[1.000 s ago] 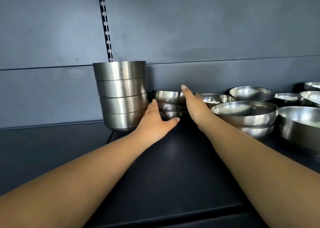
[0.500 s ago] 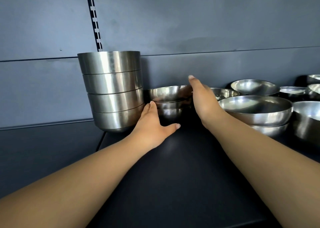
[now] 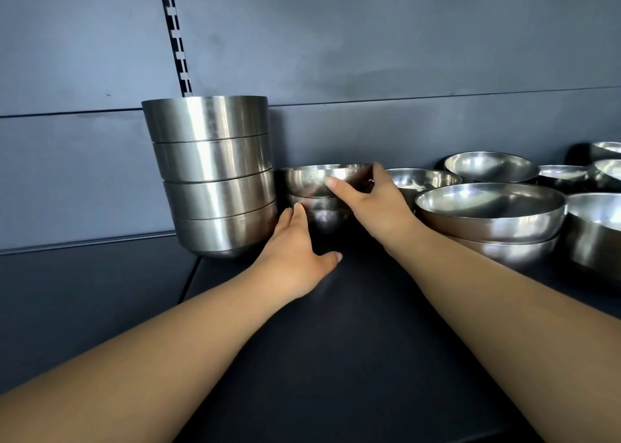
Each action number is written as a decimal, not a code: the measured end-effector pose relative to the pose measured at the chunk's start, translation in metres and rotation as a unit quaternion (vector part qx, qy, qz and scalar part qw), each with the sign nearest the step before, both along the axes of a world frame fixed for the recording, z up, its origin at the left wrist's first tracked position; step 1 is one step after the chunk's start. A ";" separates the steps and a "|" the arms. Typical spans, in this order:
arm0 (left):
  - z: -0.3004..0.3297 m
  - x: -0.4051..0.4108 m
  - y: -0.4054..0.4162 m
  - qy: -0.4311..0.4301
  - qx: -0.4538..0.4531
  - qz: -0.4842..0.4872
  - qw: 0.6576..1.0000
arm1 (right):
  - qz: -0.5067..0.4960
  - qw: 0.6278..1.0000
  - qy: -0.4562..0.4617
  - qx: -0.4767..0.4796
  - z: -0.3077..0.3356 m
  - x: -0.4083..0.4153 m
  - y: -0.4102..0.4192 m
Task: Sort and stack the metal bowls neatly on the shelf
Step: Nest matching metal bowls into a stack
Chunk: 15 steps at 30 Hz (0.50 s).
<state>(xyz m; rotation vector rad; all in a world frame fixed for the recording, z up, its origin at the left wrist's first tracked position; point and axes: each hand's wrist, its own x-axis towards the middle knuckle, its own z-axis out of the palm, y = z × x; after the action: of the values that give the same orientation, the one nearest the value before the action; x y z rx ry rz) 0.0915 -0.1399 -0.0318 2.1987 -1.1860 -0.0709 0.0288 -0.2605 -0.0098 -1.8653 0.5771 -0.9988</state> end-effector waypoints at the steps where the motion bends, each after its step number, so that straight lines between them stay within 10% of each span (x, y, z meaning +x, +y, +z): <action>1: 0.001 0.000 0.000 0.002 0.004 0.001 1.000 | -0.011 1.000 0.001 -0.012 0.000 0.001 -0.001; 15: 0.001 0.002 0.001 0.026 0.028 -0.003 0.999 | -0.047 0.996 -0.004 -0.077 -0.001 -0.003 0.000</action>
<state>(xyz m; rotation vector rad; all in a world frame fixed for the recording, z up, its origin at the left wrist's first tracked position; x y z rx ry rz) 0.0936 -0.1385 -0.0305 2.2292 -1.1758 -0.1644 0.0262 -0.2604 -0.0104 -1.9825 0.6013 -1.1396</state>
